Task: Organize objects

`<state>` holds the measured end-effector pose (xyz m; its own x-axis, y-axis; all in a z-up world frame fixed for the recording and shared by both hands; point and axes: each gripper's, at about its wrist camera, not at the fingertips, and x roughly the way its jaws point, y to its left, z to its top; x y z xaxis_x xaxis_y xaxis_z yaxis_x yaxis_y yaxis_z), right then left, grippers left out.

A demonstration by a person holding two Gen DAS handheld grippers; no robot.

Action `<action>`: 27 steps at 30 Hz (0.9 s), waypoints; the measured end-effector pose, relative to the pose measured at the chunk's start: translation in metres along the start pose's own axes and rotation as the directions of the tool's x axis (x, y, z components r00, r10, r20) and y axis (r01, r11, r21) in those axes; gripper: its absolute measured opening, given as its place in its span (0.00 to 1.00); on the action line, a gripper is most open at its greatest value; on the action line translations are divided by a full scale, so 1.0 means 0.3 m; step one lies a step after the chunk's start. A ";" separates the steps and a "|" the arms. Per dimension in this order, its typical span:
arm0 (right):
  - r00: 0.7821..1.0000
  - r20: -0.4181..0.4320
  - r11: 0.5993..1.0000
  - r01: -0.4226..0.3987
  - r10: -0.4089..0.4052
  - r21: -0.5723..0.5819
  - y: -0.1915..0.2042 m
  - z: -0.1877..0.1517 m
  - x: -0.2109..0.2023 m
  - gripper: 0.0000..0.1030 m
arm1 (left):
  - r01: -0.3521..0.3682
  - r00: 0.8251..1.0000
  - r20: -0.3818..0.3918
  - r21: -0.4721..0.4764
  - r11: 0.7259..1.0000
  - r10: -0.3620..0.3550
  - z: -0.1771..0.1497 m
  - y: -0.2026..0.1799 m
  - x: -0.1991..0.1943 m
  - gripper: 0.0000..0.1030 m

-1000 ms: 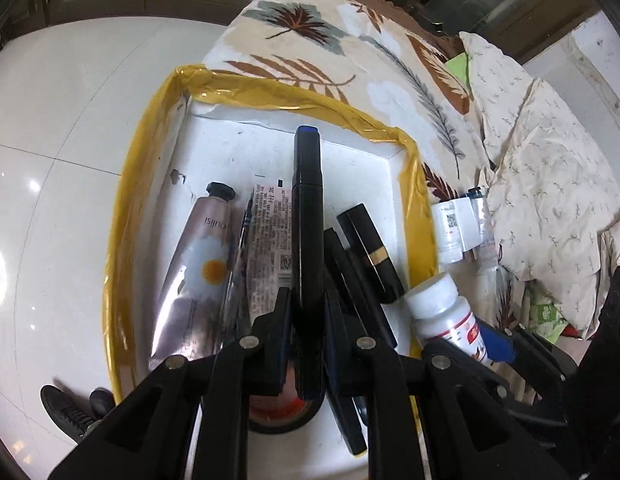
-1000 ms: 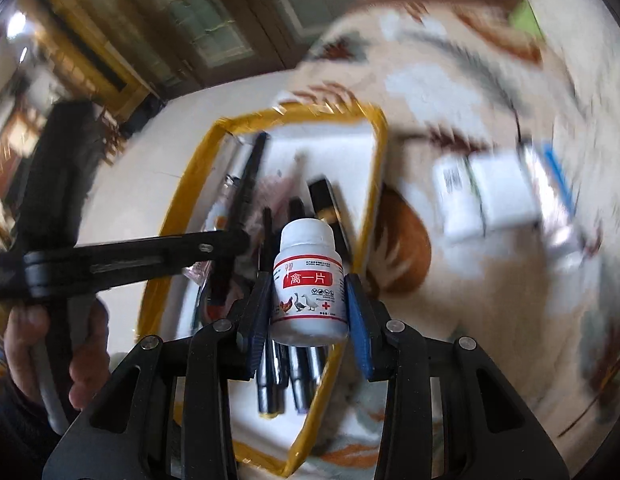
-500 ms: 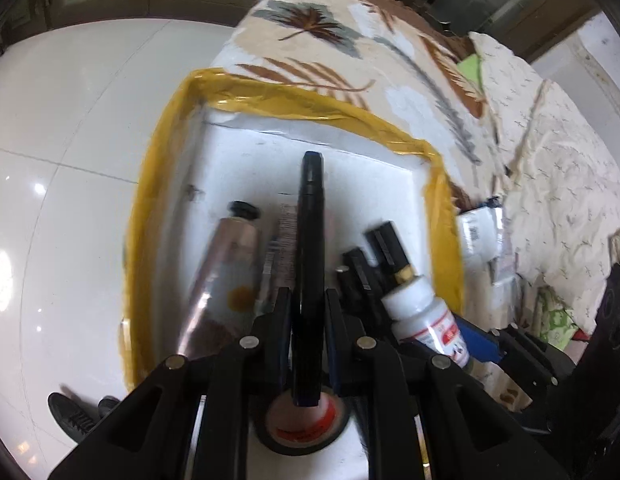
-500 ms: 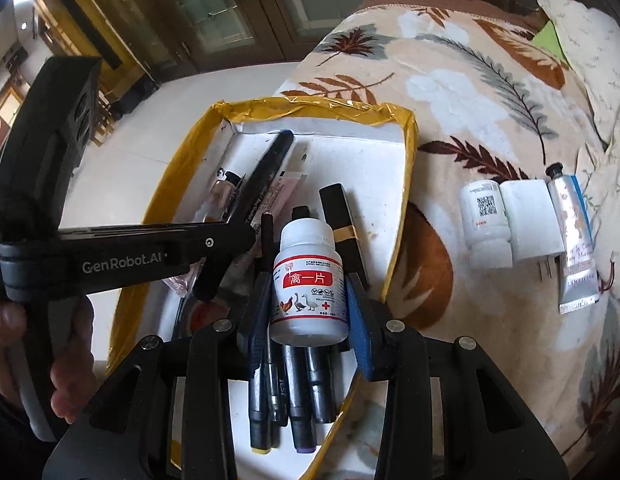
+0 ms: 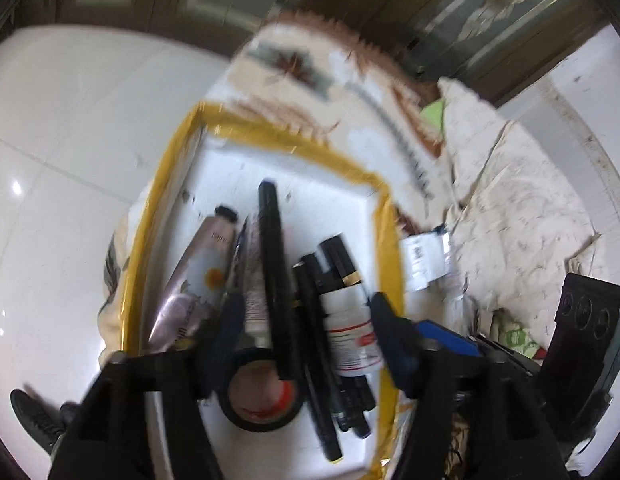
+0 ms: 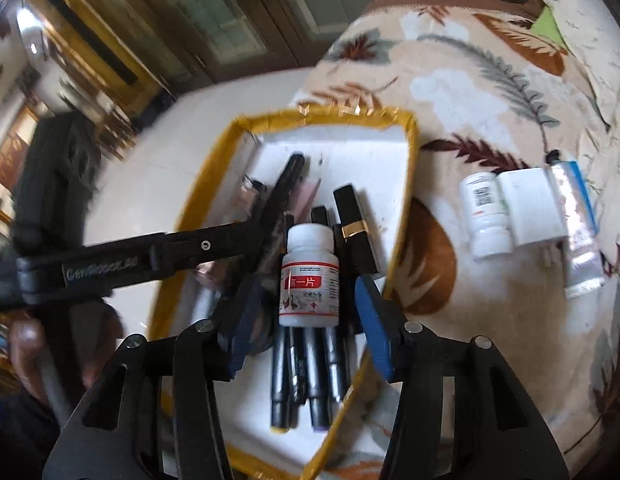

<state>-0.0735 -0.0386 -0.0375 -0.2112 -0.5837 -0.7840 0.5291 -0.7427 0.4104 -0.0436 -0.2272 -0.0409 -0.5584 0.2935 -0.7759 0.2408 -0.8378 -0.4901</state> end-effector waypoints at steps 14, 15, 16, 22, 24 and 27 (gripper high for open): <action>0.986 0.084 0.985 0.132 -0.142 0.111 -0.435 -0.059 -0.240 0.48 | 0.001 0.999 -0.048 0.159 0.987 0.007 -0.214 -0.306 0.057 0.67; 0.985 0.088 0.984 0.140 -0.150 0.108 -0.447 -0.047 -0.237 0.48 | 0.005 0.999 -0.051 0.161 0.987 0.003 -0.220 -0.315 0.054 0.67; 0.983 0.093 0.983 0.147 -0.157 0.107 -0.459 -0.032 -0.235 0.48 | 0.007 0.999 -0.052 0.165 0.986 0.001 -0.222 -0.328 0.051 0.67; 0.979 0.065 0.974 0.183 -0.193 0.133 -0.546 0.075 -0.158 0.48 | -0.003 0.999 -0.034 0.160 0.987 0.008 -0.225 -0.358 0.039 0.67; 0.982 0.047 0.977 0.176 -0.183 0.122 -0.559 0.087 -0.130 0.45 | -0.004 0.999 -0.034 0.151 0.989 0.009 -0.219 -0.358 0.041 0.67; 0.984 0.027 0.975 0.170 -0.176 0.139 -0.583 0.087 -0.105 0.35 | -0.005 0.999 -0.037 0.129 0.992 0.010 -0.195 -0.364 0.052 0.67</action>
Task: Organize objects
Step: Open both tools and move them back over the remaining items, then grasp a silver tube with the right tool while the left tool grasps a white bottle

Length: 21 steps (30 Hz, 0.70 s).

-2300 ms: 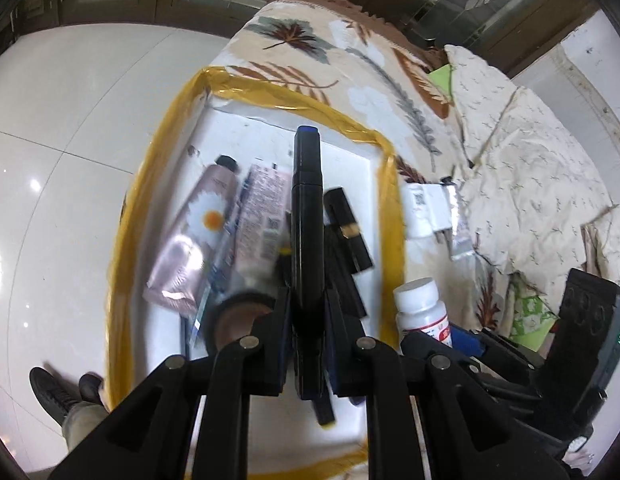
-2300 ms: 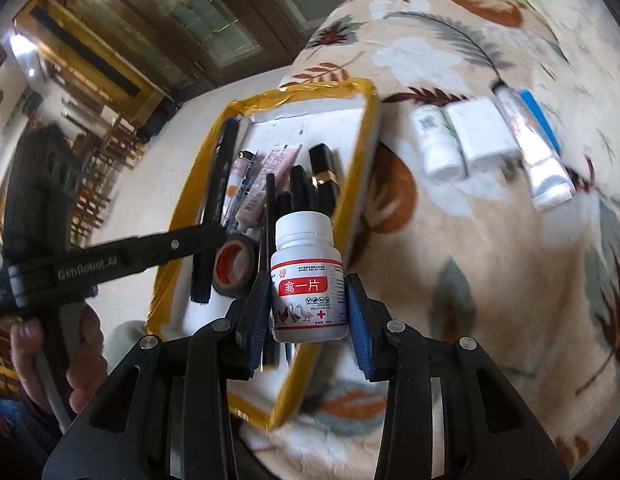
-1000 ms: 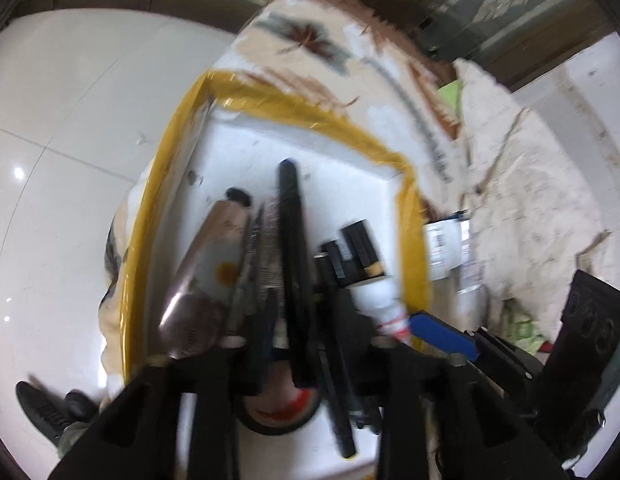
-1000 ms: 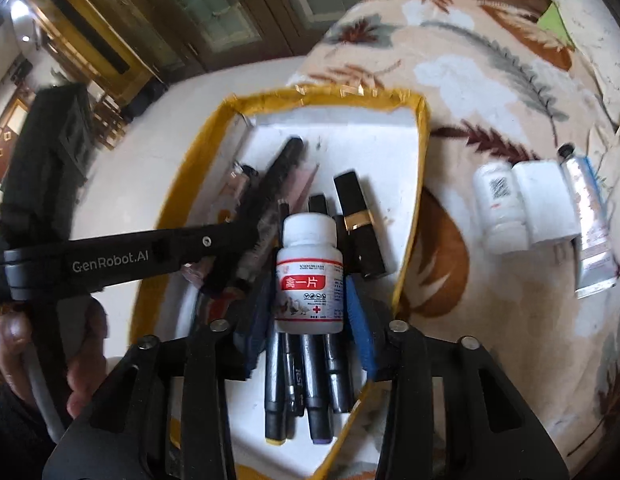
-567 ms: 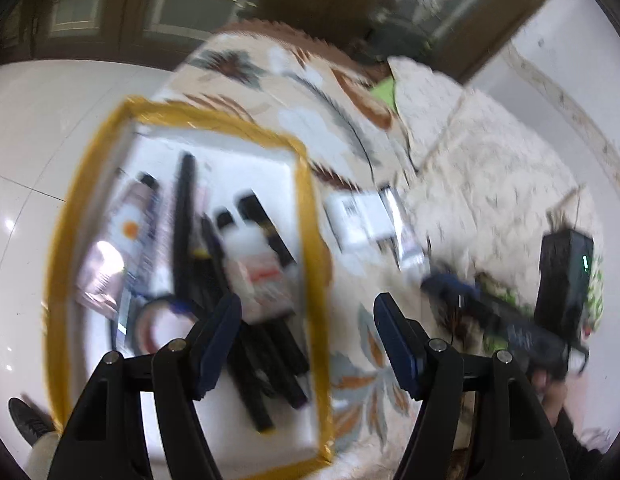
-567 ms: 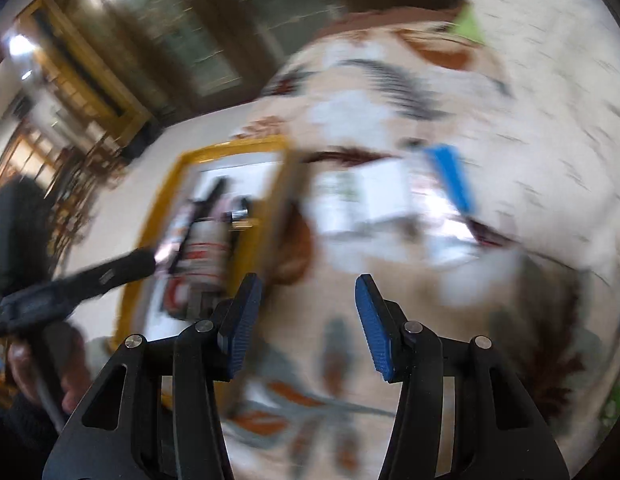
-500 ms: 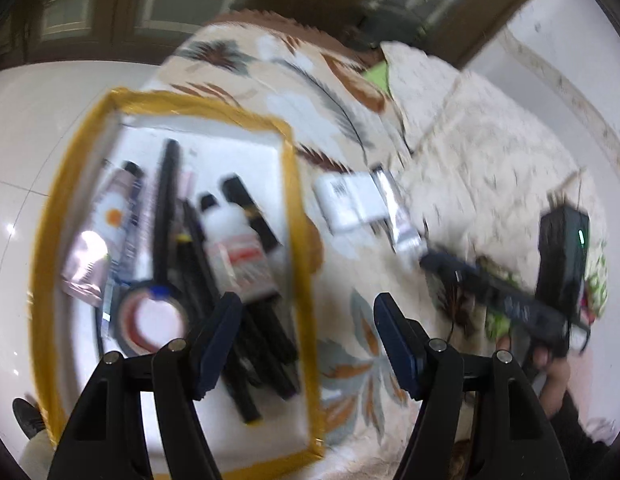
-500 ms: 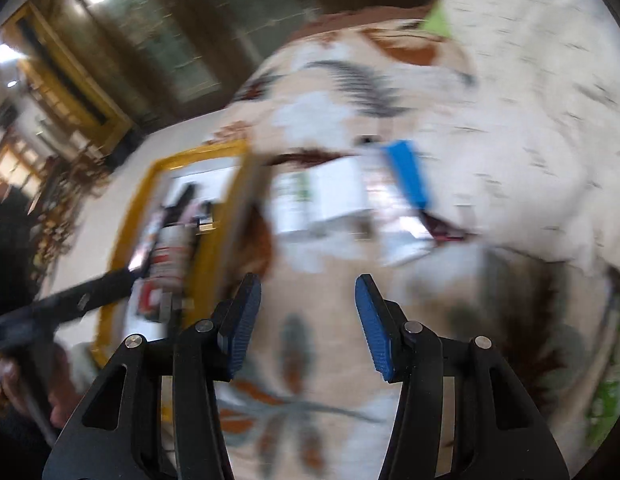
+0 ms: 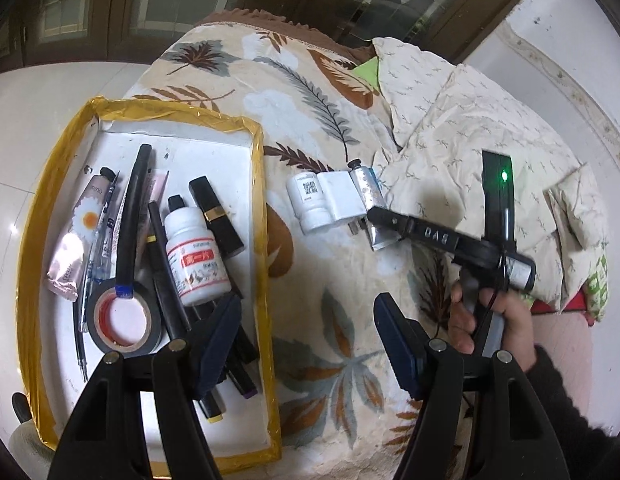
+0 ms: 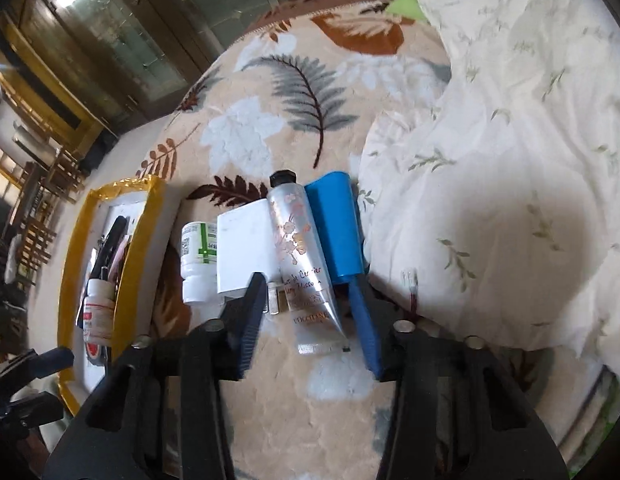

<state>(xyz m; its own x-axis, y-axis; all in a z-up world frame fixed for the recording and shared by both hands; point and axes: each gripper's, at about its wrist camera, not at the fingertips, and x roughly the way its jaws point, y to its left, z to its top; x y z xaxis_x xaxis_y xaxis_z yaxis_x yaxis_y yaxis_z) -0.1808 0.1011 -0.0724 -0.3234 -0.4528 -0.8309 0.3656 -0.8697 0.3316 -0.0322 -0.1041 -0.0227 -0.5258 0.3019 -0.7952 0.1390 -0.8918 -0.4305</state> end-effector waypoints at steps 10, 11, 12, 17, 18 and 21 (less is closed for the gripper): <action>0.999 0.010 0.999 -0.040 0.040 0.025 -0.002 -0.092 -0.065 0.10 | -0.028 0.999 -0.047 -0.051 0.998 0.025 0.176 -0.111 0.174 0.67; 0.999 0.005 0.999 -0.038 0.038 0.029 -0.003 -0.114 -0.076 0.10 | -0.033 0.997 -0.065 -0.045 0.998 0.031 0.191 -0.116 0.200 0.67; 0.999 -0.002 0.998 -0.046 0.046 0.034 -0.006 -0.144 -0.092 0.10 | -0.038 0.997 -0.075 -0.045 0.998 0.035 0.208 -0.121 0.227 0.66; 0.999 -0.026 0.999 -0.034 0.035 0.028 -0.025 -0.261 -0.127 0.09 | -0.124 0.983 -0.145 -0.050 0.991 0.116 0.263 -0.104 0.371 0.64; 0.999 -0.026 0.998 -0.038 0.039 0.040 -0.036 -0.277 -0.130 0.09 | -0.152 0.976 -0.162 -0.033 0.988 0.144 0.266 -0.098 0.393 0.62; 0.998 -0.024 0.997 -0.052 0.053 0.054 -0.052 -0.285 -0.135 0.09 | -0.175 0.970 -0.175 -0.031 0.984 0.167 0.268 -0.089 0.419 0.51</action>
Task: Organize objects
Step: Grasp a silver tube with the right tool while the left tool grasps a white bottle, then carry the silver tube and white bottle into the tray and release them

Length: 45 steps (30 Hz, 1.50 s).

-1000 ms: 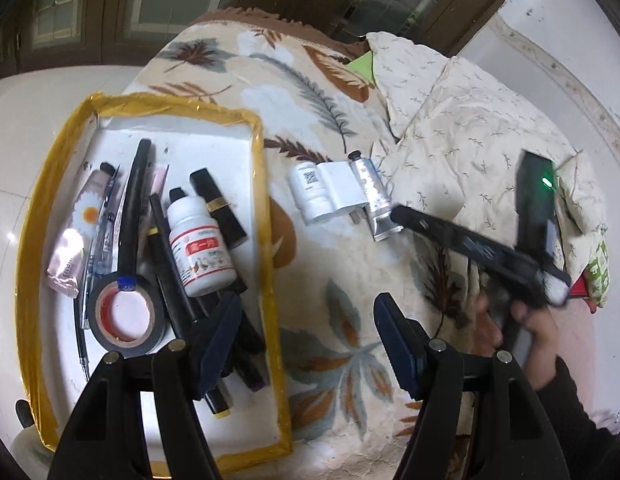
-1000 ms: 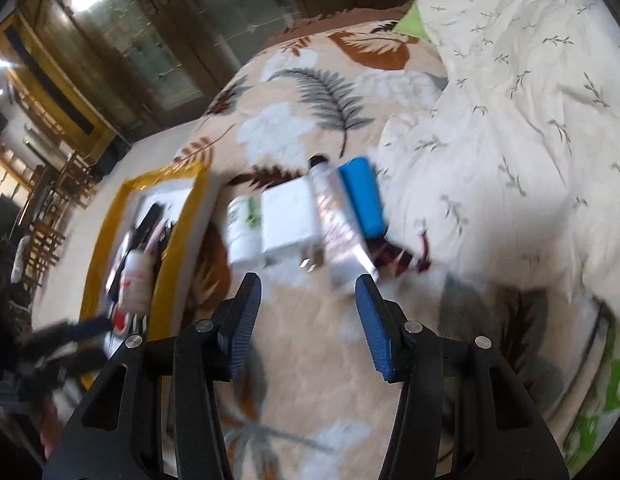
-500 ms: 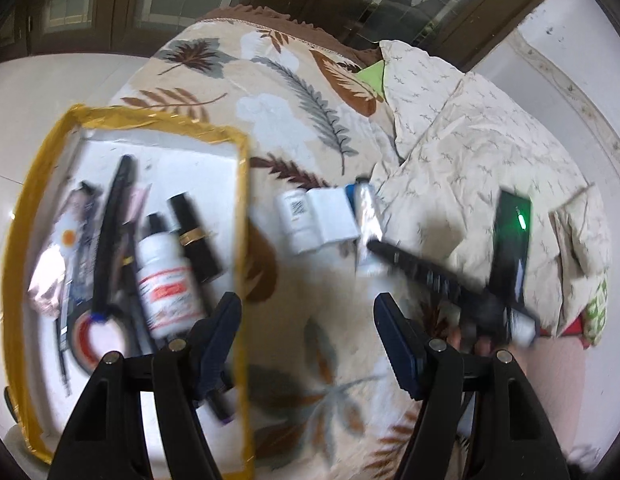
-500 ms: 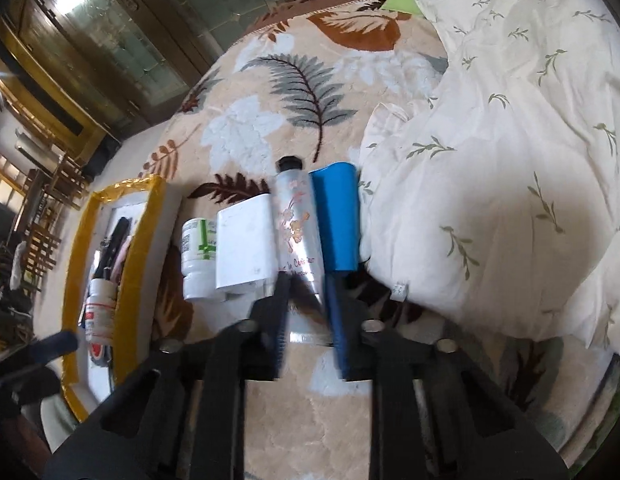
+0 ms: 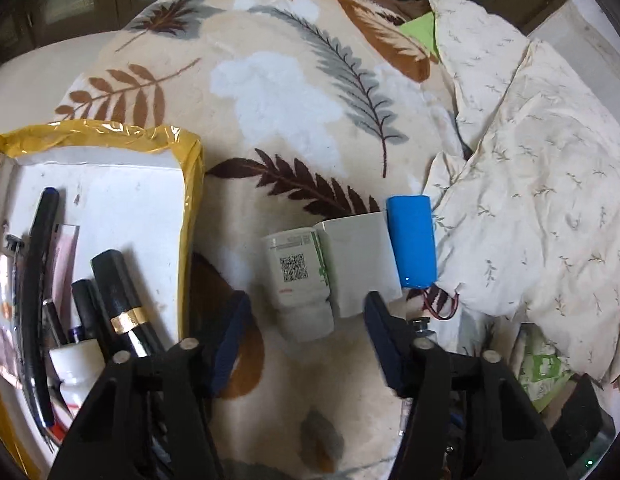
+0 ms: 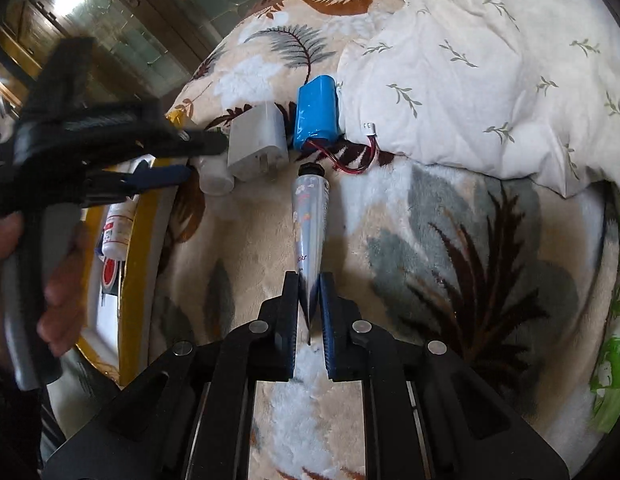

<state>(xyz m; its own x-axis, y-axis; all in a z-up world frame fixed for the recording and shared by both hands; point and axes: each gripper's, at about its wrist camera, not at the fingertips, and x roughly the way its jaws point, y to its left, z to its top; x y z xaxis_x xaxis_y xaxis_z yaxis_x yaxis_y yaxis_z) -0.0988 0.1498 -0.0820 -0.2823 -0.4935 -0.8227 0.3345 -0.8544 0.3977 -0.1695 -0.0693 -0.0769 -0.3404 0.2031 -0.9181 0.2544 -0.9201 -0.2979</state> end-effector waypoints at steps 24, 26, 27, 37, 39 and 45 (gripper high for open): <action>0.999 -0.031 0.998 -0.035 0.036 0.056 -0.020 0.039 0.038 0.12 | -0.092 0.995 -0.025 0.189 0.978 0.098 -0.090 -0.029 -0.025 0.33; 0.998 -0.040 0.997 -0.050 0.052 0.054 -0.013 0.047 0.044 0.14 | -0.030 0.999 -0.040 0.178 0.984 0.037 -0.155 0.003 -0.066 0.33; 0.998 -0.049 0.998 -0.045 0.047 0.040 -0.004 0.054 0.055 0.14 | -0.010 0.999 -0.041 0.179 0.984 0.018 -0.182 0.014 -0.086 0.33; 0.996 -0.033 0.996 0.079 -0.080 -0.031 0.073 0.071 0.086 0.13 | -0.064 0.995 0.087 0.202 0.977 0.048 -0.387 0.071 -0.298 0.33; 0.995 -0.037 0.995 0.094 -0.095 -0.039 0.088 0.058 0.076 0.13 | -0.063 0.994 0.103 0.192 0.979 0.044 -0.383 0.078 -0.295 0.33; 0.997 -0.029 0.997 0.070 -0.071 -0.019 0.127 -0.010 0.025 0.13 | -0.080 0.989 0.136 0.187 0.979 0.055 -0.407 0.124 -0.319 0.33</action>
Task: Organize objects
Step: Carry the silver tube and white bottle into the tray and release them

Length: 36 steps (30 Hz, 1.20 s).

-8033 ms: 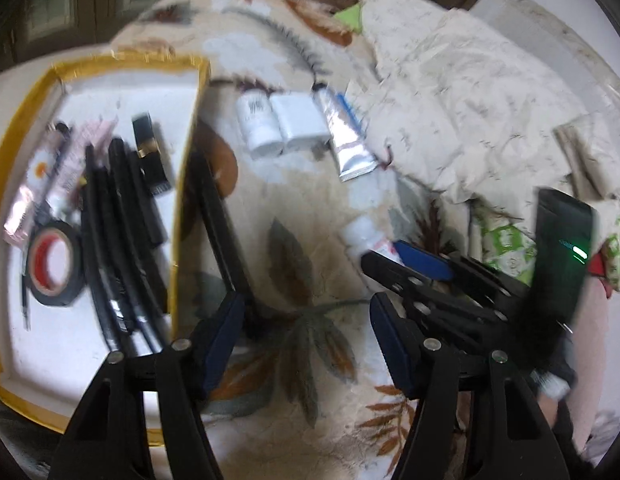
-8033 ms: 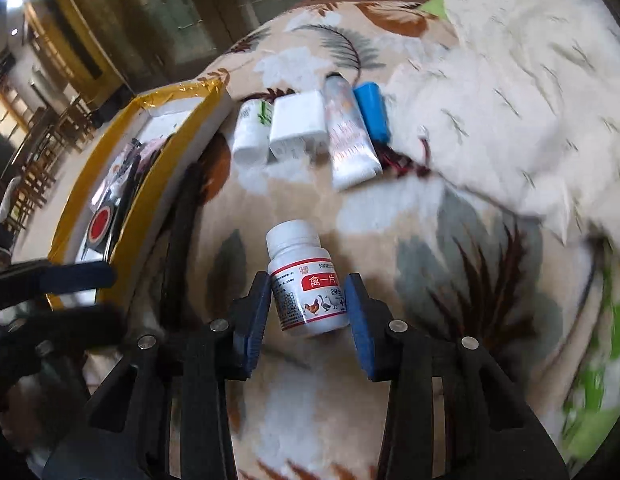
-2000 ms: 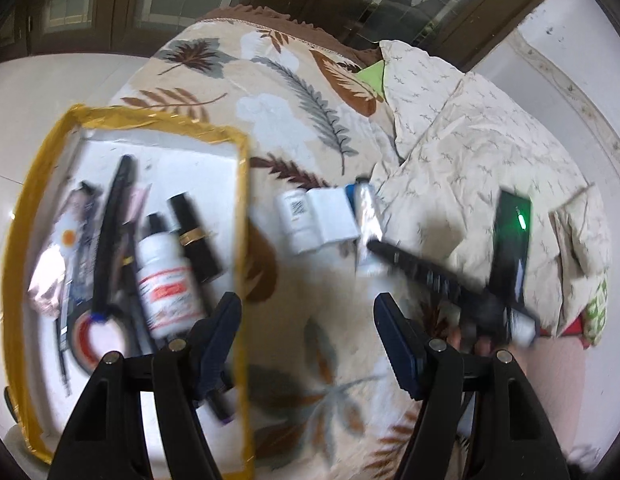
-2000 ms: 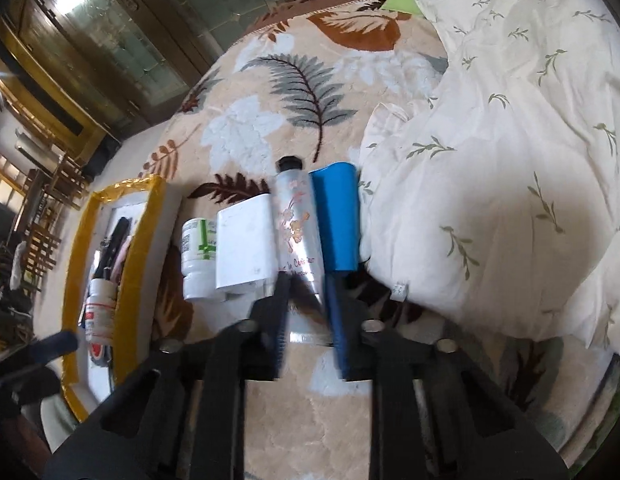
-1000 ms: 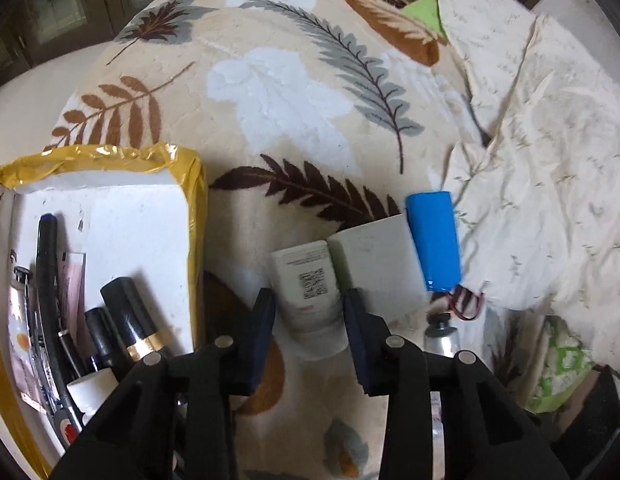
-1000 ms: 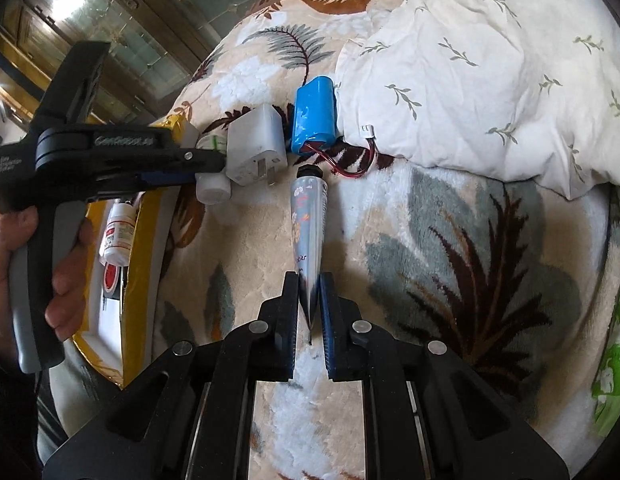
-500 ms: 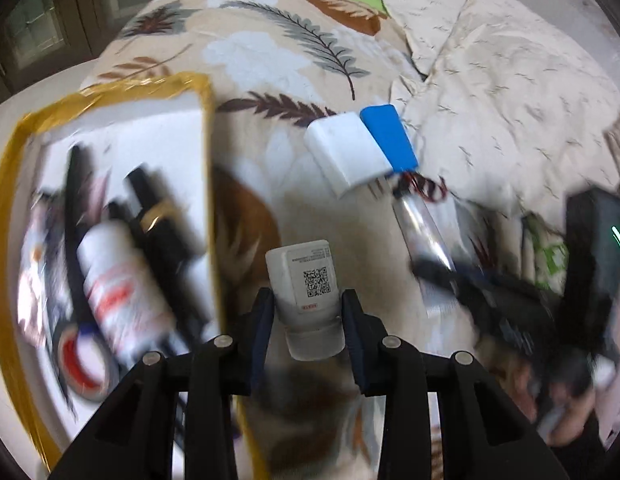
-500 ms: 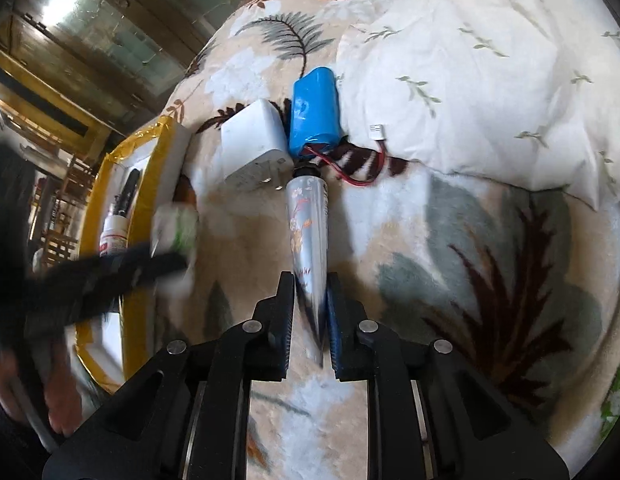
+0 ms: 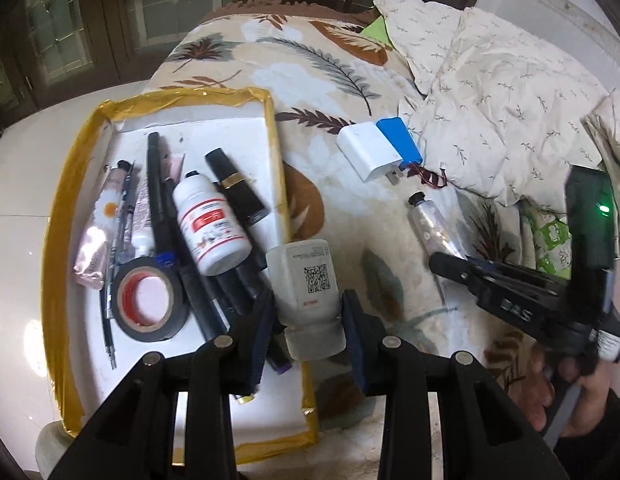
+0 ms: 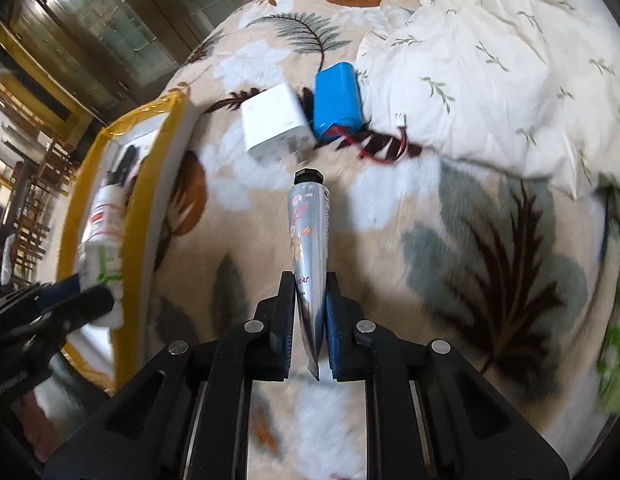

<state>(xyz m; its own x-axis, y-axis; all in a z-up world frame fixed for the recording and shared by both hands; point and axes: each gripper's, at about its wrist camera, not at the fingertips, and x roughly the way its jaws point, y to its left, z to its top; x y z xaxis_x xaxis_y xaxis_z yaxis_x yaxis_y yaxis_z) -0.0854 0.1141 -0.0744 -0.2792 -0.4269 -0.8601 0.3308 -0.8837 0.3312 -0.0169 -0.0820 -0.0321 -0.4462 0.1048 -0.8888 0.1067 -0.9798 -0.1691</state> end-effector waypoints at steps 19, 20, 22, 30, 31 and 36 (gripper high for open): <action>0.985 0.052 0.975 -0.157 0.167 -0.159 0.416 0.056 -0.049 0.13 | -0.040 0.997 0.060 -0.109 0.993 0.047 0.058 0.252 -0.125 0.33; 0.985 0.049 0.974 -0.158 0.168 -0.165 0.427 0.059 -0.042 0.13 | -0.023 0.999 0.044 -0.123 0.992 0.028 0.072 0.286 -0.120 0.33; 0.984 0.038 0.971 -0.164 0.173 -0.174 0.454 0.072 -0.021 0.13 | -0.017 0.999 0.036 -0.158 0.987 0.023 0.088 0.343 -0.109 0.33; 0.988 -0.005 0.976 -0.155 0.156 -0.151 0.481 0.136 0.085 0.13 | 0.008 1.000 0.024 -0.230 0.973 -0.002 0.114 0.450 -0.024 0.33; 0.988 -0.008 0.977 -0.154 0.155 -0.147 0.478 0.149 0.095 0.13 | -0.007 1.000 0.016 -0.225 0.974 0.011 0.118 0.450 -0.007 0.33; 0.993 -0.015 0.979 -0.121 0.120 -0.166 0.485 0.189 0.137 0.13 | 0.021 1.000 -0.016 -0.256 0.966 -0.026 0.130 0.464 0.052 0.33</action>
<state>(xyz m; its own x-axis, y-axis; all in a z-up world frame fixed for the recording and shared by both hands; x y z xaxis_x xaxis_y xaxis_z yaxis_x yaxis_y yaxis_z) -0.1000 -0.0430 -0.0395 -0.2238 -0.5269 -0.8199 0.5071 -0.7814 0.3638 -0.0436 -0.2234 -0.0528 -0.4349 0.1326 -0.8907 0.3216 -0.9010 -0.2911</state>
